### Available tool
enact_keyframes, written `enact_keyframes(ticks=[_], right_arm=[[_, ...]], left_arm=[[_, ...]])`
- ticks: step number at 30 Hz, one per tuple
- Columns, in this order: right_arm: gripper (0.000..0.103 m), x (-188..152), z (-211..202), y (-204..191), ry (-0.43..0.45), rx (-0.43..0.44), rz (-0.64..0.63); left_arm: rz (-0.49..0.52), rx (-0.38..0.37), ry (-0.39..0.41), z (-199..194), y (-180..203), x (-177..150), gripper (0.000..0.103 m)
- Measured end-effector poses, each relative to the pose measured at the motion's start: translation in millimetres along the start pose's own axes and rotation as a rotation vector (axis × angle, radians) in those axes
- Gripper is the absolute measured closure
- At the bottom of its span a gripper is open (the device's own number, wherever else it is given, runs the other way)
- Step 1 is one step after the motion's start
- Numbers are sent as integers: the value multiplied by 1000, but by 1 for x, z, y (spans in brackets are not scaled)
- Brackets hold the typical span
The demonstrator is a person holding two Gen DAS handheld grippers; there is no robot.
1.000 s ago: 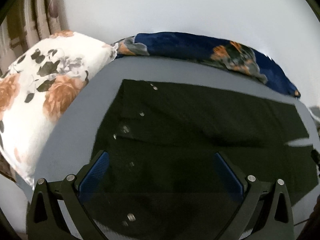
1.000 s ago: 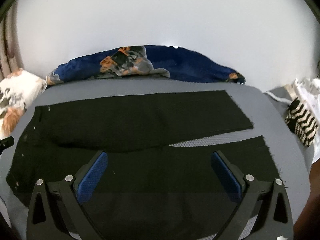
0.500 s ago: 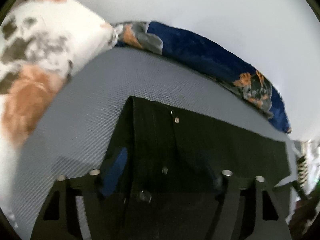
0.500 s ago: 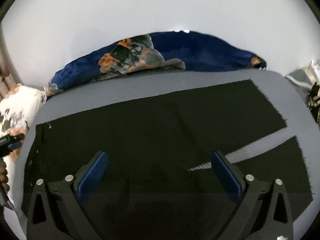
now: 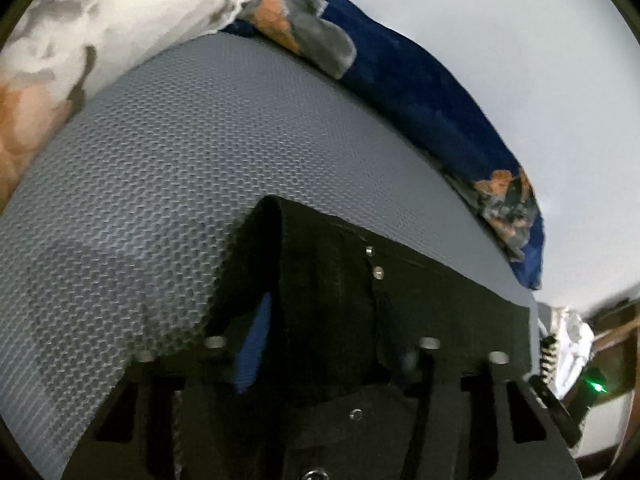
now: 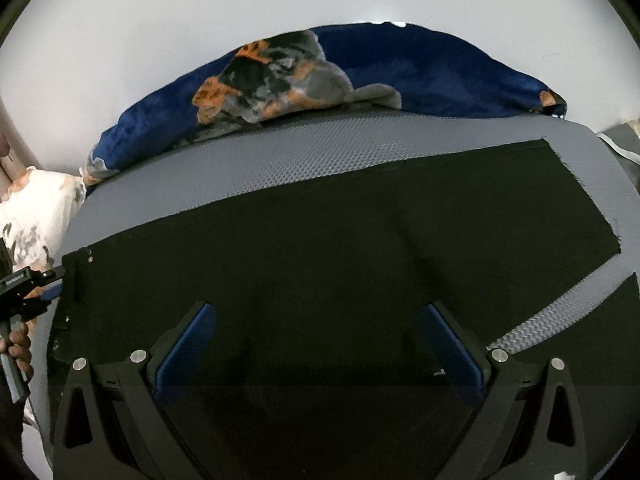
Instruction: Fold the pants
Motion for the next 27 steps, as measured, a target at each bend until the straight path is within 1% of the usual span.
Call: enact_keyframes(ticks=[2, 5, 8, 11, 13, 20, 23, 26, 27], right_arm=[[0, 0, 5, -3, -6, 0, -8], [0, 0, 9, -7, -11, 8, -16], [0, 1, 11, -9, -10, 12, -24], [0, 2, 12, -10, -6, 10, -31], [0, 2, 13, -9, -7, 7, -30], [0, 4, 14, -8, 2, 17, -34], [0, 9, 18, -5, 7, 21, -39], [0, 16, 25, -1, 5, 37, -43], [0, 19, 27, 0, 7, 44, -48]], left_arm=[[1, -3, 5, -1, 0, 1, 60], [11, -27, 26, -5, 4, 1, 61], [51, -16, 43, -8, 11, 2, 61], [101, 7, 45, -2, 18, 5, 61], [106, 4, 34, 3, 19, 8, 61], [19, -60, -9, 31, 5, 30, 61], [-6, -78, 2, 36, 3, 37, 61], [-64, -115, 8, 37, -3, 39, 61], [-75, -118, 17, 36, -5, 38, 67]])
Point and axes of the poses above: each gripper's, at about its wrist camera, not at the fingertips, and z roughly the way its jaws point, y to its right, x to its top, the point moved 1 cm from there along z, roughly the way its jaws point, and after that the axes turned 3 degrees about y, right-handed, at the moved point
